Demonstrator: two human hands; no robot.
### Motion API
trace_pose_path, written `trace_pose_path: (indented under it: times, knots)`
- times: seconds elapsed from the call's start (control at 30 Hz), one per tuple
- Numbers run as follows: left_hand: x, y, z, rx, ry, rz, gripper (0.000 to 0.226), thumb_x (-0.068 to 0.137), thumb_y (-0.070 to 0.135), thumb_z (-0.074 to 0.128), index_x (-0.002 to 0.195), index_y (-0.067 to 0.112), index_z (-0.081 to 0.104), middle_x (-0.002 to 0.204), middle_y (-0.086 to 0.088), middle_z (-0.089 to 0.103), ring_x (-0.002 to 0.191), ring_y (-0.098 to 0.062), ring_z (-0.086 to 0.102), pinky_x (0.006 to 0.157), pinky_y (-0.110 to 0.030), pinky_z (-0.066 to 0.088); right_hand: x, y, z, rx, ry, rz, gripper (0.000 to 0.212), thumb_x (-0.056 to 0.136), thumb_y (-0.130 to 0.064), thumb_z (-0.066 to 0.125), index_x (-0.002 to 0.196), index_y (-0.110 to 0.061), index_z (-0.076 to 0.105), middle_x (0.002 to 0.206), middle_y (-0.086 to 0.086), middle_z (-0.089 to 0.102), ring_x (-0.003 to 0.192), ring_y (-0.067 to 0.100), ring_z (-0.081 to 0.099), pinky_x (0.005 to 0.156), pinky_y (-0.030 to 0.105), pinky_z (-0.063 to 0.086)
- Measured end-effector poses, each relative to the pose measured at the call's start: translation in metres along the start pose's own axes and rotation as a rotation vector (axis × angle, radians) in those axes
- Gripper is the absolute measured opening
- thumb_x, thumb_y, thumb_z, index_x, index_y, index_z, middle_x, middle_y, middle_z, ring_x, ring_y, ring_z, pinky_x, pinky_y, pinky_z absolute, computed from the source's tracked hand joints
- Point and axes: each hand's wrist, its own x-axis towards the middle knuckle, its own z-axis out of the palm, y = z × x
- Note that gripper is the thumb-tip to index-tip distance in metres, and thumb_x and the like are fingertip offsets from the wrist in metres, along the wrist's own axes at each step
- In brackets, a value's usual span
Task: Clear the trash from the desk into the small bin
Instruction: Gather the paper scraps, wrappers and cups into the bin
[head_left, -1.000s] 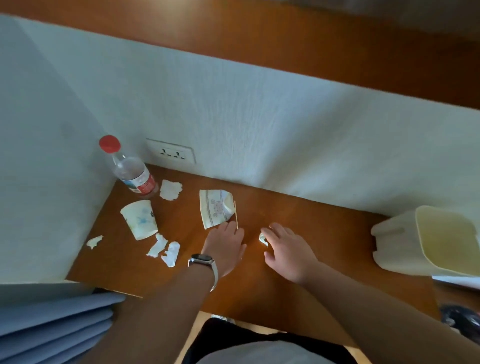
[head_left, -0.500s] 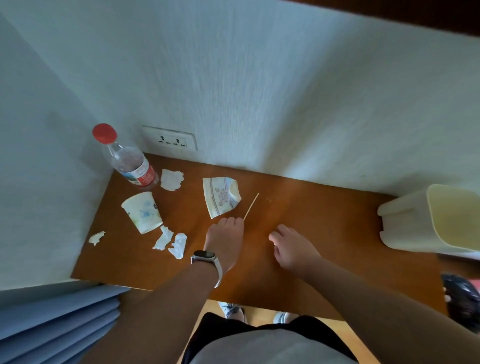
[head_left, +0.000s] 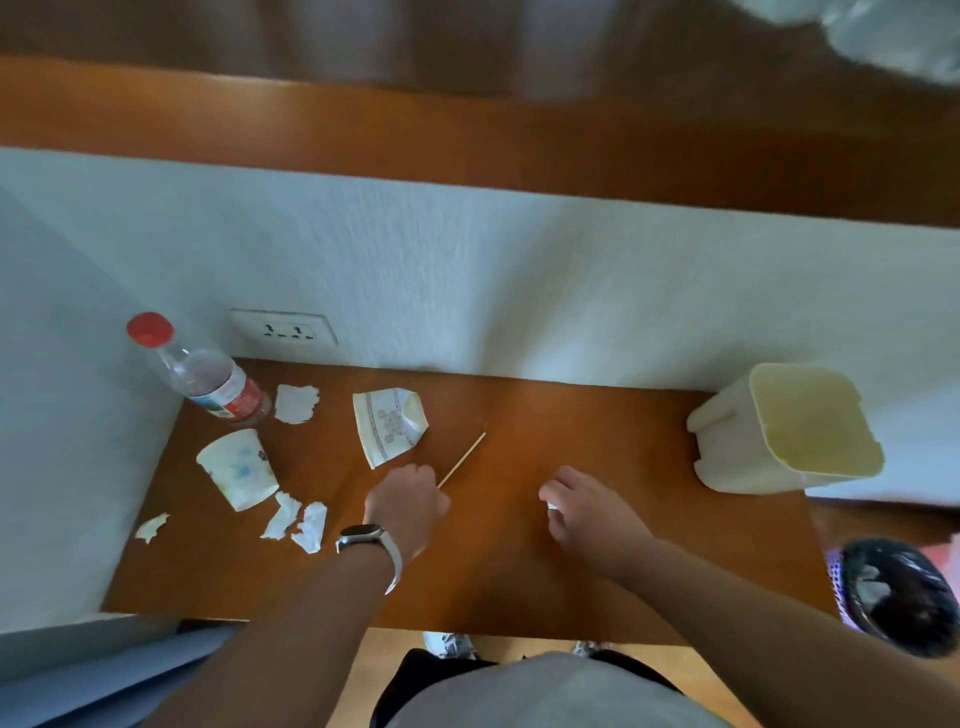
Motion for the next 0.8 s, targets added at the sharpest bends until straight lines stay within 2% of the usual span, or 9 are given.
trace_pose_path:
  times: [0.13, 0.27, 0.4, 0.6, 0.7, 0.8]
  knots:
    - [-0.011, 0.016, -0.004, -0.119, 0.034, -0.013, 0.014, 0.093, 0.035, 0.055, 0.086, 0.023, 0.059, 0.078, 0.009, 0.057, 0.068, -0.007, 0.054, 0.055, -0.017, 0.037, -0.017, 0.02, -0.017, 0.009, 0.063, 0.005, 0.028, 0.098, -0.022, 0.046, 0.125, -0.022, 0.056, 0.112, -0.009, 0.052, 0.092, 0.004, 0.048, 0.077, 0.013, 0.039]
    - [-0.021, 0.047, -0.011, -0.276, 0.058, 0.015, 0.009, 0.092, 0.032, 0.061, 0.086, 0.025, 0.063, 0.078, 0.011, 0.062, 0.07, -0.004, 0.059, 0.065, -0.018, 0.052, -0.032, 0.038, -0.034, 0.026, 0.128, -0.014, 0.027, 0.097, -0.021, 0.048, 0.122, -0.021, 0.058, 0.111, -0.009, 0.052, 0.092, 0.006, 0.05, 0.078, 0.016, 0.045]
    - [-0.025, 0.091, -0.024, -0.383, 0.111, 0.107, 0.008, 0.092, 0.029, 0.062, 0.085, 0.025, 0.064, 0.077, 0.012, 0.063, 0.07, -0.002, 0.059, 0.063, -0.012, 0.048, -0.043, 0.053, -0.056, 0.064, 0.229, -0.028, 0.023, 0.094, -0.019, 0.053, 0.116, -0.02, 0.06, 0.107, -0.01, 0.052, 0.089, 0.005, 0.049, 0.074, 0.013, 0.043]
    - [-0.022, 0.178, -0.054, -0.332, 0.127, 0.433, 0.007, 0.089, 0.031, 0.062, 0.085, 0.027, 0.065, 0.078, 0.017, 0.061, 0.073, -0.001, 0.057, 0.065, -0.012, 0.047, -0.066, 0.094, -0.092, 0.101, 0.39, 0.054, 0.022, 0.092, -0.017, 0.056, 0.114, -0.015, 0.061, 0.112, -0.004, 0.057, 0.098, 0.009, 0.051, 0.082, 0.019, 0.043]
    - [-0.02, 0.227, -0.064, -0.348, 0.123, 0.454, 0.007, 0.089, 0.034, 0.061, 0.084, 0.029, 0.064, 0.079, 0.016, 0.06, 0.074, -0.003, 0.057, 0.067, -0.018, 0.051, -0.082, 0.128, -0.108, 0.135, 0.463, 0.127, 0.019, 0.092, -0.016, 0.057, 0.11, -0.014, 0.062, 0.112, -0.002, 0.058, 0.096, 0.012, 0.053, 0.08, 0.02, 0.041]
    - [-0.014, 0.271, -0.068, -0.281, 0.12, 0.412, 0.009, 0.09, 0.036, 0.055, 0.083, 0.031, 0.06, 0.079, 0.016, 0.058, 0.073, -0.005, 0.055, 0.069, -0.024, 0.052, -0.097, 0.159, -0.116, 0.187, 0.514, 0.2, 0.013, 0.09, -0.016, 0.058, 0.103, -0.013, 0.062, 0.107, 0.002, 0.059, 0.087, 0.017, 0.056, 0.073, 0.029, 0.048]
